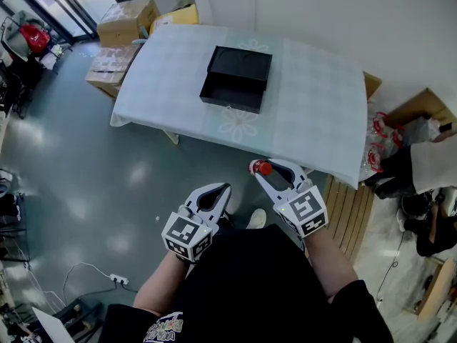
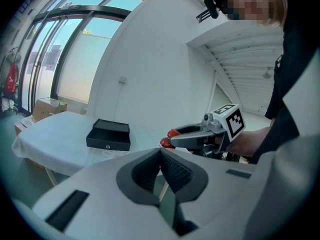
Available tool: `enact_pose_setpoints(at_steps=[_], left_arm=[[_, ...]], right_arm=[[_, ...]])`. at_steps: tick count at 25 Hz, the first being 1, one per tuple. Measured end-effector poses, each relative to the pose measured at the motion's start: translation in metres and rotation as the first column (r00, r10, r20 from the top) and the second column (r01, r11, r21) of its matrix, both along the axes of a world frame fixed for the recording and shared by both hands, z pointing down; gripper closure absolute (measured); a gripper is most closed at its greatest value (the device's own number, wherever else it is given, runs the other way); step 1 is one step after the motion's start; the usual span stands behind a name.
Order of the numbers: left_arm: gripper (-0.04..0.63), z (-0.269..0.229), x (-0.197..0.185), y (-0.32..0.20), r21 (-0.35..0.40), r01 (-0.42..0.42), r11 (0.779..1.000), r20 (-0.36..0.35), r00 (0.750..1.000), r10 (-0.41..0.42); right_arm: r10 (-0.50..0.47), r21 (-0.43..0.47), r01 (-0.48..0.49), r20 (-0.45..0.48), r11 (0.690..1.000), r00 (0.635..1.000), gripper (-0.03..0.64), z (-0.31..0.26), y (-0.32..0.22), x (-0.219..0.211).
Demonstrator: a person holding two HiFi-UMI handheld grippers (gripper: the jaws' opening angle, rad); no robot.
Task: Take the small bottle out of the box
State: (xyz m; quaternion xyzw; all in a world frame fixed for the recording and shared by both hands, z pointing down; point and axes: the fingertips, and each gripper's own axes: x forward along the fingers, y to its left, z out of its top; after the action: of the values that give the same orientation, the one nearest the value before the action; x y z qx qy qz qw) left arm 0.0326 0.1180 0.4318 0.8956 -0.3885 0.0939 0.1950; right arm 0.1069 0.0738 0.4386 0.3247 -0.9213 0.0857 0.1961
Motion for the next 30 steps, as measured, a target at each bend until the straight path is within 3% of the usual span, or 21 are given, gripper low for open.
enact_pose_setpoints(at_steps=[30], left_arm=[[0.566, 0.003, -0.009, -0.003, 0.0, -0.004, 1.0, 0.0, 1.0, 0.004]], right_arm=[[-0.011, -0.008, 0.011, -0.01, 1.0, 1.0, 0.456, 0.003, -0.003, -0.009]])
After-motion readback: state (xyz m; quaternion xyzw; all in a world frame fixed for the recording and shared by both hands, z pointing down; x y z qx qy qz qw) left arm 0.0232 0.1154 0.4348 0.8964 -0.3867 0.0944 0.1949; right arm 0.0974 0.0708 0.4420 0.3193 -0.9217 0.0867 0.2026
